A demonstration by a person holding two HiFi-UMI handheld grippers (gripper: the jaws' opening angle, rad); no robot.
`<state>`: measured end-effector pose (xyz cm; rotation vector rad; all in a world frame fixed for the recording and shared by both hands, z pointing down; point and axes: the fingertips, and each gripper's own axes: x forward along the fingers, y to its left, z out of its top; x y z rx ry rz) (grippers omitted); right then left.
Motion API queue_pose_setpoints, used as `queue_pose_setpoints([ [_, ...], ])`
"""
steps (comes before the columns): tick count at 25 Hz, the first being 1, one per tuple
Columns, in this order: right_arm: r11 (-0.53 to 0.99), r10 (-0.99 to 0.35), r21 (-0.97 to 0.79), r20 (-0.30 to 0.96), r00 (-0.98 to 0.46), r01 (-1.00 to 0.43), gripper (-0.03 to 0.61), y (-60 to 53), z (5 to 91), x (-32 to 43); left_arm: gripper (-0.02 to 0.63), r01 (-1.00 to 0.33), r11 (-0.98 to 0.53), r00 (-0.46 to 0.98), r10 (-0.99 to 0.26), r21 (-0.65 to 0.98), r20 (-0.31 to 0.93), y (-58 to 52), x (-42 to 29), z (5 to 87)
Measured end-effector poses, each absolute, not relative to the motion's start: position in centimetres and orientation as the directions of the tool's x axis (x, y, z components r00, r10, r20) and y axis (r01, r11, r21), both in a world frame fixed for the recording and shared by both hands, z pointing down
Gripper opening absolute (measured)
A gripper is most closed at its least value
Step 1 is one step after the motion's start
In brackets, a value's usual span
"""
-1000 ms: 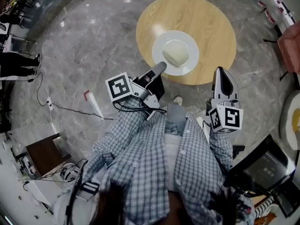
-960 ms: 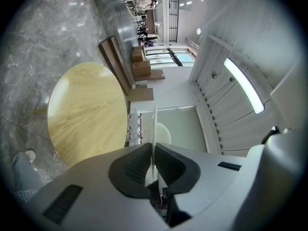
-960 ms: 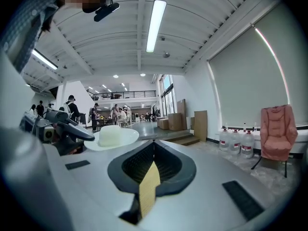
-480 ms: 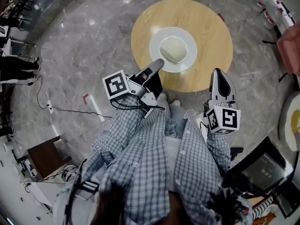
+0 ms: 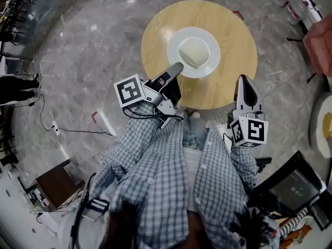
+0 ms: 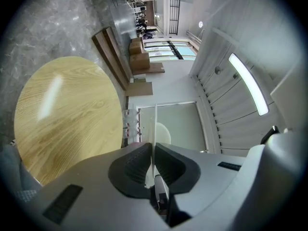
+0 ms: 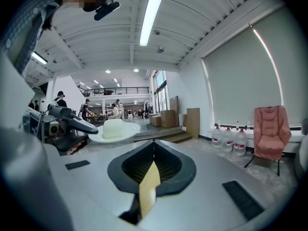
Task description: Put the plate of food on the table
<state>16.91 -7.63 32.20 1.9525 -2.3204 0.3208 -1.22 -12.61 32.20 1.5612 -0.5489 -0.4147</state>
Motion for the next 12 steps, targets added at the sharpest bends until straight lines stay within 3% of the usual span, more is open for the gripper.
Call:
queue_pose_setpoints([
  [12,0.144,-0.955,-0.084,0.248,-0.161,-0.986,0.008,-13.7,33.4,13.3,0.020,-0.070,0.000,0.851,-0.522,0.998,0.060,-18.7,-3.3,33.9],
])
